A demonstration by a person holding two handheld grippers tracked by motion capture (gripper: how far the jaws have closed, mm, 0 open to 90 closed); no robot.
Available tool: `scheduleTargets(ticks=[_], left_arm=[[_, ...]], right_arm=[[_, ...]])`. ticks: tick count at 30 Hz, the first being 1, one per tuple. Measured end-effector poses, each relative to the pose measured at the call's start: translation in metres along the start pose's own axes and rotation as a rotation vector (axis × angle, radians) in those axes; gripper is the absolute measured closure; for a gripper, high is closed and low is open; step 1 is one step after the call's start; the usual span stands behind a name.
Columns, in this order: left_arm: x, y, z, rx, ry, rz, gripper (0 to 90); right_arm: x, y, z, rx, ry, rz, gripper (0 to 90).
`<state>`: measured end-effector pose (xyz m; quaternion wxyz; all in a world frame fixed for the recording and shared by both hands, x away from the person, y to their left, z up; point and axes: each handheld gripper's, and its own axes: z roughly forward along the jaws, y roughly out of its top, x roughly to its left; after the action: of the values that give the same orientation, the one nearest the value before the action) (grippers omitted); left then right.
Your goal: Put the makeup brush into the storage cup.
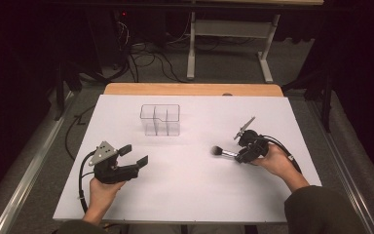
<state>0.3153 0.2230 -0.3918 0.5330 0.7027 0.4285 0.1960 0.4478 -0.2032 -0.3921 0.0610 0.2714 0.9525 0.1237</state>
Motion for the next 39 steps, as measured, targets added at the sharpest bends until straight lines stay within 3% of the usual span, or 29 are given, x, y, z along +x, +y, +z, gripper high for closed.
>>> scheduleTargets(ticks=[8,22,27,29,37,38,39], left_arm=[[0.000,0.000,0.001,0.001,-0.005,-0.004,22.6],[0.000,0.000,0.000,0.000,0.004,-0.001,22.5],[-0.001,0.000,0.000,0.001,0.001,0.002,22.7],[-0.001,0.000,0.000,0.004,0.000,0.005,22.8],[-0.002,0.000,0.001,0.007,-0.005,0.005,23.3],[-0.002,0.000,0.001,0.008,-0.006,0.005,23.3],[-0.002,0.000,0.001,0.008,-0.007,0.005,23.4]], right_arm=[[0.001,0.001,0.000,0.023,0.006,0.040,71.3],[0.009,0.007,0.002,0.066,-0.050,0.043,72.5],[0.010,0.009,0.002,0.087,-0.054,0.078,75.0],[0.010,0.010,0.002,0.088,-0.051,0.094,76.0],[0.013,0.005,0.001,0.052,-0.068,0.077,76.7],[0.015,0.005,0.000,0.046,-0.072,0.094,76.8],[0.015,0.004,0.000,0.041,-0.077,0.078,76.8]])
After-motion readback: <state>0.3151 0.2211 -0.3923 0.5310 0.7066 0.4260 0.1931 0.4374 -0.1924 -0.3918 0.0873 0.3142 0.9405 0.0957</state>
